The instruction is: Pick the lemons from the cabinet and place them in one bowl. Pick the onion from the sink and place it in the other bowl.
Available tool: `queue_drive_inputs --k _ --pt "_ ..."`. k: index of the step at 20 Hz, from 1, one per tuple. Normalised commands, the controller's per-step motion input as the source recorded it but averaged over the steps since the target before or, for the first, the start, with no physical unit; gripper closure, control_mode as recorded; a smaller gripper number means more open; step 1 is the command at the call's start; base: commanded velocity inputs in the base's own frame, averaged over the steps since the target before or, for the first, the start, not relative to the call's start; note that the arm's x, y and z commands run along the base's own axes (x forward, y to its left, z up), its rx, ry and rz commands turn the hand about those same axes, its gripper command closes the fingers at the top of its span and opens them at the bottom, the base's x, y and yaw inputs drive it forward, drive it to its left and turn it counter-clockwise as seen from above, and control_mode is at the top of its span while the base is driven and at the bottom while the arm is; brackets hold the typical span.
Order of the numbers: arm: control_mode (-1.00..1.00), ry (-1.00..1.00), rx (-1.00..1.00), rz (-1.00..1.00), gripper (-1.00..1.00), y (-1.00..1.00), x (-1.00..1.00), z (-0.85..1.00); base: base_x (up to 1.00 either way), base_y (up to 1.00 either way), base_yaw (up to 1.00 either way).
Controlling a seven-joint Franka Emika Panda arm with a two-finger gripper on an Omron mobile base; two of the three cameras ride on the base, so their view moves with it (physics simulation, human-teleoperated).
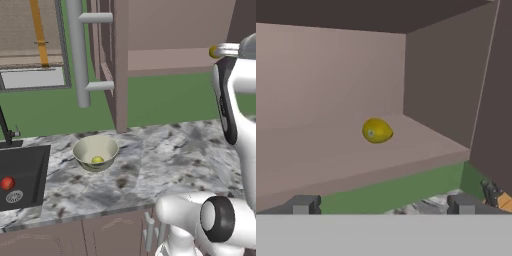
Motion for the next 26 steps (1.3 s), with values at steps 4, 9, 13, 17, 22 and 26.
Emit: queue_drive_inputs --k 4,9,13,17,22,26 --pt "-1.0 0.04 0.01 0.01 -1.0 -0.09 0.56 -0.11 0.0 0.0 0.0" --pt "-1.0 0.07 0.05 0.06 -1.0 -0.22 0.62 -0.02 0.0 0.0 0.0" --pt "-1.0 0.15 0.02 0.04 -1.0 -0.37 0.5 0.0 0.0 0.0 0.0" --pt "-1.0 0.17 -0.03 0.0 -1.0 -0.26 0.43 -0.01 0.0 0.0 0.0" --pt "-1.0 0.04 0.01 -0.03 -1.0 -0.12 0.41 -0.18 0.0 0.0 0.0" --pt "-1.0 -0.01 0.0 -0.03 -1.0 -0.07 0.41 -0.34 0.0 0.0 0.0"
